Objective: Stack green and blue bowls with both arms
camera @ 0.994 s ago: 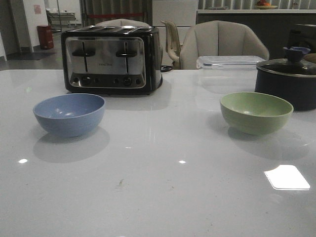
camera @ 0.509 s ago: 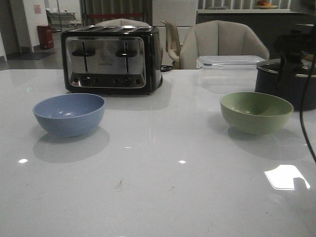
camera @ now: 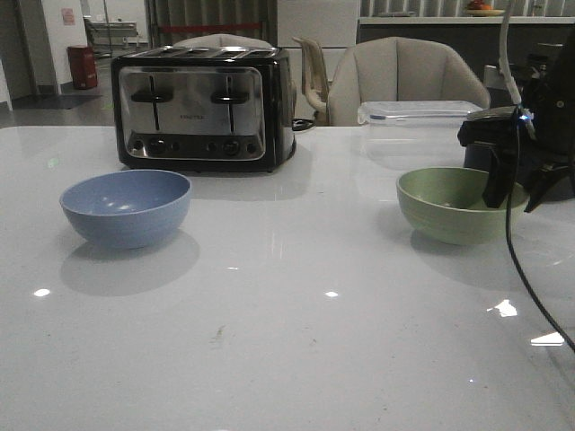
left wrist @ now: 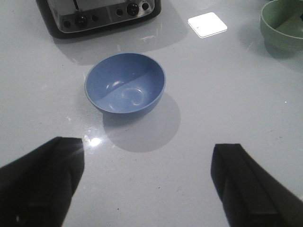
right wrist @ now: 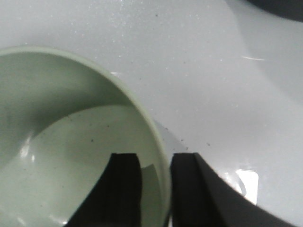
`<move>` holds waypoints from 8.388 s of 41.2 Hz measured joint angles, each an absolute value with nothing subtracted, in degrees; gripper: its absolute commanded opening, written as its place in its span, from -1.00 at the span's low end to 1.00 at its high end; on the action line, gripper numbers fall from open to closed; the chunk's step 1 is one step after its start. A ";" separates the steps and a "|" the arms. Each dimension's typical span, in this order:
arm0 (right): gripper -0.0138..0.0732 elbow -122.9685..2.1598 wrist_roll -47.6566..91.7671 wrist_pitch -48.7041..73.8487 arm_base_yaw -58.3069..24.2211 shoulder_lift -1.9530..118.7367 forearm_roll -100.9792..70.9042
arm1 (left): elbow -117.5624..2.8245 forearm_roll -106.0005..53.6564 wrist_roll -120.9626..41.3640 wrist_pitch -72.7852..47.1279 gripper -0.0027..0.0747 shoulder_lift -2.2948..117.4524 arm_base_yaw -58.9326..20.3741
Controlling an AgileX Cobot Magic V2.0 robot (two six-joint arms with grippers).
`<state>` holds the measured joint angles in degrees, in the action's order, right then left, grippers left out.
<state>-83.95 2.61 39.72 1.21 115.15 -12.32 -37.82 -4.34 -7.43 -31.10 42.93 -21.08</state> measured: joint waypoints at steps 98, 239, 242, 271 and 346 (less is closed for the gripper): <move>0.34 -54.14 12.40 44.65 -33.20 58.62 -8.37 | -37.82 -4.34 -7.52 -31.10 0.63 43.21 -21.08; 0.34 -46.72 12.44 45.25 -33.20 46.64 -8.33 | -89.10 -14.15 -14.82 -53.28 -0.11 111.91 -31.53; 0.34 -46.72 12.44 45.25 -33.20 46.64 -8.33 | -89.10 -14.42 -14.82 -53.28 0.16 111.91 -31.53; 0.34 -46.72 12.44 44.45 -33.20 46.64 -8.33 | -78.82 -14.32 -15.14 -54.88 0.30 79.23 -33.28; -0.59 -43.81 4.78 48.39 -33.00 44.16 -2.64 | -36.86 -11.29 -15.23 -41.01 -0.68 31.87 -33.28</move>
<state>-43.81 4.78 48.39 -33.00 44.16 -2.64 -36.86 -11.29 -15.23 -41.01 31.87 -33.28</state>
